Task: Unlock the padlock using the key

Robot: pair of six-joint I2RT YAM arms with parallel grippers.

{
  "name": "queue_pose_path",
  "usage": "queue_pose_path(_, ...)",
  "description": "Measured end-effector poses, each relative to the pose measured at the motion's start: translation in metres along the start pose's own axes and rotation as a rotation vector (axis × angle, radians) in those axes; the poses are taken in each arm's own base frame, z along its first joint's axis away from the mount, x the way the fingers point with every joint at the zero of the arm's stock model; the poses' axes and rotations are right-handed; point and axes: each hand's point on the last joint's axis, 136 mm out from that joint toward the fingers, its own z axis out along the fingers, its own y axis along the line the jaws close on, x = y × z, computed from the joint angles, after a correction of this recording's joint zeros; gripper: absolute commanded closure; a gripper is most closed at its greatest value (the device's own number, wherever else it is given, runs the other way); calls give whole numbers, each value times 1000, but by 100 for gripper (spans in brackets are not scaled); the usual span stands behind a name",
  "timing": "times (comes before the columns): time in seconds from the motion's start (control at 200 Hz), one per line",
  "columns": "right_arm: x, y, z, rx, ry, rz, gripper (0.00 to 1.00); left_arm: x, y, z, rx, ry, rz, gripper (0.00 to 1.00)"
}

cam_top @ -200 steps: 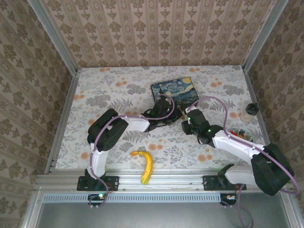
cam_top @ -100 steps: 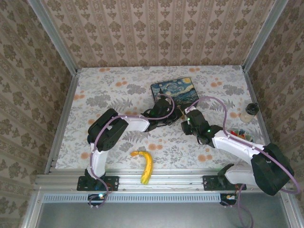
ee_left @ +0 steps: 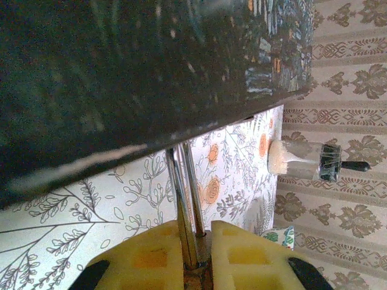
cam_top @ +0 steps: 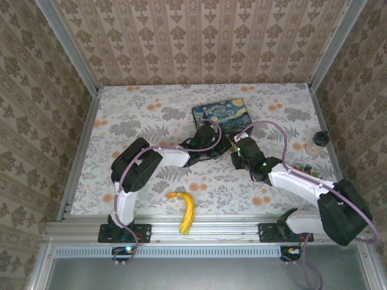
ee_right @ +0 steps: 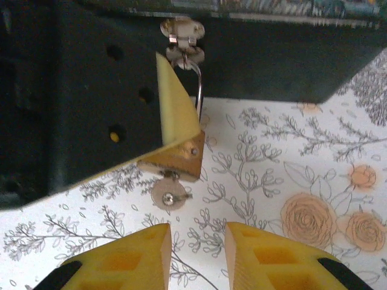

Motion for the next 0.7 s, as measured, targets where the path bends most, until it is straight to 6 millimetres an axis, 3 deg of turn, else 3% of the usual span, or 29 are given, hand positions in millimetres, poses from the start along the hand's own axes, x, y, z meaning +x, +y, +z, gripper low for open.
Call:
queue_pose_path(0.305, -24, 5, 0, -3, -34, -38, 71, -1, 1, -4, -14, 19, -9, 100)
queue_pose_path(0.7, -17, 13, 11, -1, 27, -95, 72, -2, 1, -5, -18, 32, -15, 100)
